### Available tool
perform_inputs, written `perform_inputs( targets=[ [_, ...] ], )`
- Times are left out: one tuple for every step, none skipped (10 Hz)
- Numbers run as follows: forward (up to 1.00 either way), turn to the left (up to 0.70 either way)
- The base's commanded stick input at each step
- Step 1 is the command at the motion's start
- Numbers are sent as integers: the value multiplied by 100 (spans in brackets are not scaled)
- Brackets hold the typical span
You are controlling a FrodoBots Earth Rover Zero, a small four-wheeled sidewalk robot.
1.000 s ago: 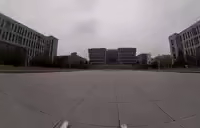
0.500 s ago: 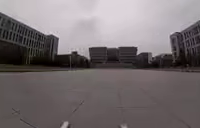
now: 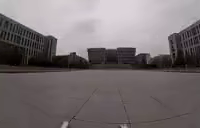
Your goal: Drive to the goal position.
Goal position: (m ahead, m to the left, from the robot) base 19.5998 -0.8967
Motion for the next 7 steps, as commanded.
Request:
perform_inputs(
  targets=[
    [70, 0],
    [70, 0],
    [70, 0],
    [70, 0],
    [70, 0],
    [70, 0],
    [70, 0]
  ],
)
